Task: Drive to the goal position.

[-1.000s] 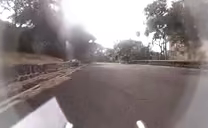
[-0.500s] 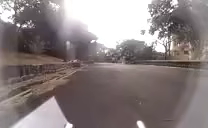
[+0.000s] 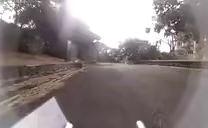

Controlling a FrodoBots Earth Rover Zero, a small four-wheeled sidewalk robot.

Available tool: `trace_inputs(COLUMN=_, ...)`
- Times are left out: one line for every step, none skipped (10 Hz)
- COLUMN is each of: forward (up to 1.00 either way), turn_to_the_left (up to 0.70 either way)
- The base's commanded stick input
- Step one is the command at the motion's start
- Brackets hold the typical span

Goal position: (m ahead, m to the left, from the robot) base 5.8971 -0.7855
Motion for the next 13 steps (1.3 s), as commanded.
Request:
trace_inputs(forward=1.0, turn_to_the_left=-0.11)
trace_inputs(forward=1.0, turn_to_the_left=-0.15)
trace_inputs(forward=1.0, turn_to_the_left=-0.01)
trace_inputs(forward=1.0, turn_to_the_left=0.0)
trace_inputs(forward=1.0, turn_to_the_left=0.0)
trace_inputs(forward=1.0, turn_to_the_left=0.0)
trace_inputs(forward=1.0, turn_to_the_left=0.0)
trace_inputs(forward=1.0, turn_to_the_left=-0.06)
trace_inputs(forward=1.0, turn_to_the_left=-0.07)
trace_inputs(forward=1.0, turn_to_the_left=-0.04)
trace_inputs(forward=1.0, turn_to_the_left=0.0)
trace_inputs(forward=1.0, turn_to_the_left=-0.01)
trace_inputs(forward=1.0, turn_to_the_left=-0.06)
